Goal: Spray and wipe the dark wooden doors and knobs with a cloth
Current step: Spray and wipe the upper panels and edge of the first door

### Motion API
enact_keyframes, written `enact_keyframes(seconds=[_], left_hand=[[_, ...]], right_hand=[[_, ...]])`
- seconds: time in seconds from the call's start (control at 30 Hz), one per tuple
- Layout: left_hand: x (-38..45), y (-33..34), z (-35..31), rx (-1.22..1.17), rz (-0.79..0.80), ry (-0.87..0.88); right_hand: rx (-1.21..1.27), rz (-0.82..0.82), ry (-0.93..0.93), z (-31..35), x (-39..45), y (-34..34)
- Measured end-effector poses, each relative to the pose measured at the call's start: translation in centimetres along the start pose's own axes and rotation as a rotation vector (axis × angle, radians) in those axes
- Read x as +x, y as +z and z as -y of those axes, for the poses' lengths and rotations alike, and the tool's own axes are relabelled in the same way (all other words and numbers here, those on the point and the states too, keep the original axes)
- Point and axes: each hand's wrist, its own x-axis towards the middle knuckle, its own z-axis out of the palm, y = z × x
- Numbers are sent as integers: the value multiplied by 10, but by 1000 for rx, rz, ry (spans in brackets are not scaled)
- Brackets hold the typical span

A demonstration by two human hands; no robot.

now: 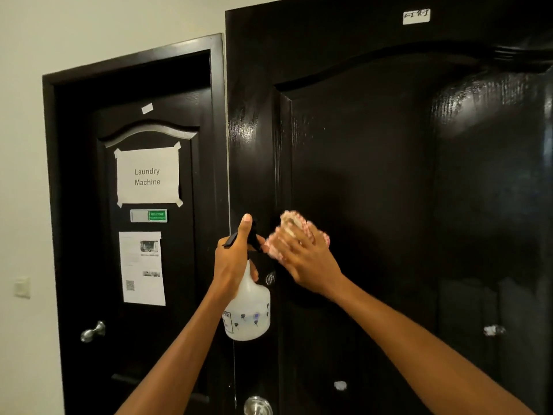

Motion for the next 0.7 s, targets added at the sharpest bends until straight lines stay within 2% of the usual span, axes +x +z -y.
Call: enact_keyframes(seconds=[0.07, 0.13, 0.2, 0.27, 0.37, 0.43, 0.5, 0.53, 0.57, 0.63, 0.7], left_hand=[[-10, 3, 2, -25, 0, -14], [-20, 9, 5, -31, 10, -13], [-31, 15, 8, -36, 31, -28], [-42, 20, 15, -52, 49, -55], [-56, 27, 26, -33, 62, -70], [-61, 32, 32, -34, 53, -75], [-66, 33, 39, -47, 30, -91], [-69, 31, 43, -58, 19, -97], [-72, 28, 46, -70, 9, -103], [-77, 21, 52, -83, -3, -114], [-82, 15, 55, -53, 0, -124]], right_hand=[[-27, 144, -187, 18, -56, 14], [-71, 214, -340, 19, -89, 22], [-85, 219, -362, 5, -95, 17], [-97, 185, -263, -16, -92, 9], [-82, 43, 80, -65, -95, -9], [-73, -98, 462, -94, -99, -25], [-47, -226, 893, -94, -96, -37], [-24, -267, 1027, -83, -92, -36], [6, -284, 1084, -66, -88, -31], [70, -233, 959, -30, -85, -11], [121, -138, 600, 4, -97, 16]])
